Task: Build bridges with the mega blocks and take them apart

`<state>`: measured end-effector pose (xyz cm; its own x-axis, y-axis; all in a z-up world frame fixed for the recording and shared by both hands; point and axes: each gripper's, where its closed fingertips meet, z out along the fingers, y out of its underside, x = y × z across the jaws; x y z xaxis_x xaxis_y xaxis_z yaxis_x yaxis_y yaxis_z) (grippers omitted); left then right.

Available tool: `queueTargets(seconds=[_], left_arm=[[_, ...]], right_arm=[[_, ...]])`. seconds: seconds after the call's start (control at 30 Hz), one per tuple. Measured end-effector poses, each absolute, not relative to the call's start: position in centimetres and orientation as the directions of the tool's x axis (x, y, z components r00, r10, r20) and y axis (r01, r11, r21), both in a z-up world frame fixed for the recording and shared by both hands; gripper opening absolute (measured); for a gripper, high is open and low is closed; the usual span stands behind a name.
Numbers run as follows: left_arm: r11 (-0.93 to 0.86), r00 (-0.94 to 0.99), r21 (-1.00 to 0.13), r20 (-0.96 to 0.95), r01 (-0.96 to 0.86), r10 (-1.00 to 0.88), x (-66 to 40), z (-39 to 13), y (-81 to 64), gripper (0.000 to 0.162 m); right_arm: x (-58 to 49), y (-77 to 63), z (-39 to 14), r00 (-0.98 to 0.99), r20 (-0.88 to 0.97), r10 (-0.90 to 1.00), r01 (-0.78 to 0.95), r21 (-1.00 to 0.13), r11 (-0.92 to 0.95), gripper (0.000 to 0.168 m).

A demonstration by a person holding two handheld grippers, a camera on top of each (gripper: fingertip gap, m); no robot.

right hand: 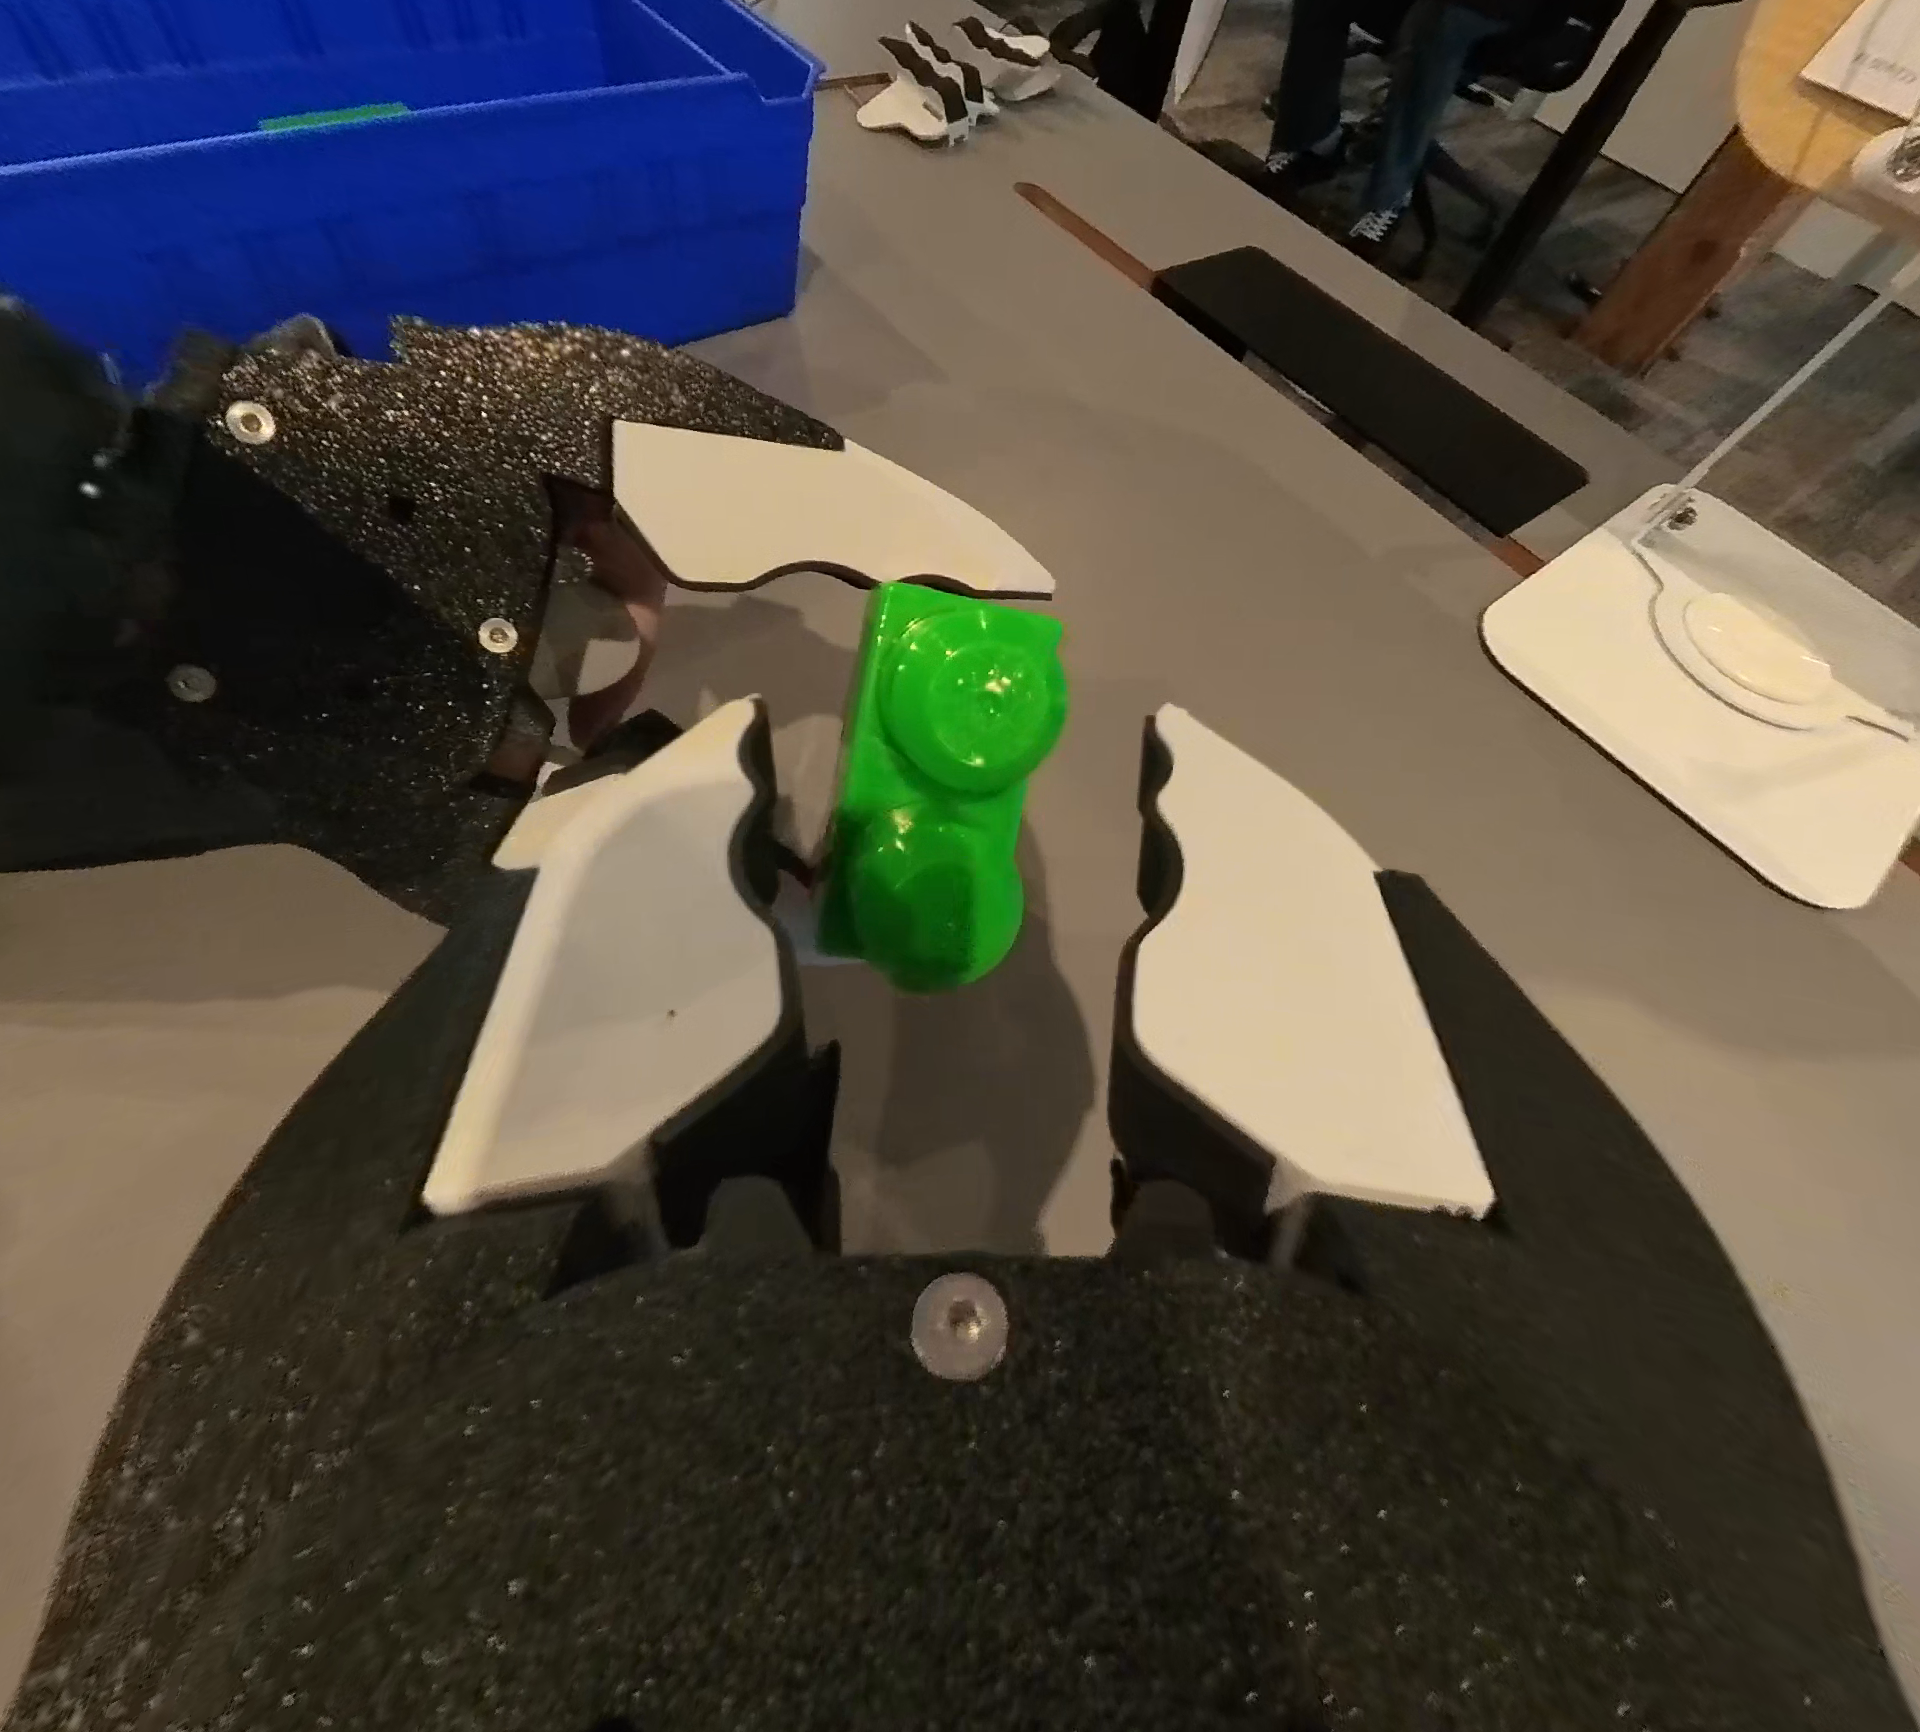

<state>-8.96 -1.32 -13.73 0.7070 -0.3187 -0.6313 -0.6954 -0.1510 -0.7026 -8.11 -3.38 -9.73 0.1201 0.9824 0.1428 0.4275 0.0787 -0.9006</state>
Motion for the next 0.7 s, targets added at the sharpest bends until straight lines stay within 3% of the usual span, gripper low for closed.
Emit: queueTargets(seconds=[0.23,0.7], left_arm=[[-0.14,0.7,-0.699,-0.64,-0.702,-0.318,-8.73,-13.57,-1.45,0.081],[-0.132,0.707,-0.707,-0.638,-0.695,-0.306,-8.92,-13.26,-1.51,0.081]], right_arm=[[-8.41,-3.69,-10.92,0.101,0.156,0.983,0.47,-0.878,0.091,0.041],[-8.63,-3.71,-10.54,0.124,0.161,0.979,0.443,-0.892,0.09,0.039]])
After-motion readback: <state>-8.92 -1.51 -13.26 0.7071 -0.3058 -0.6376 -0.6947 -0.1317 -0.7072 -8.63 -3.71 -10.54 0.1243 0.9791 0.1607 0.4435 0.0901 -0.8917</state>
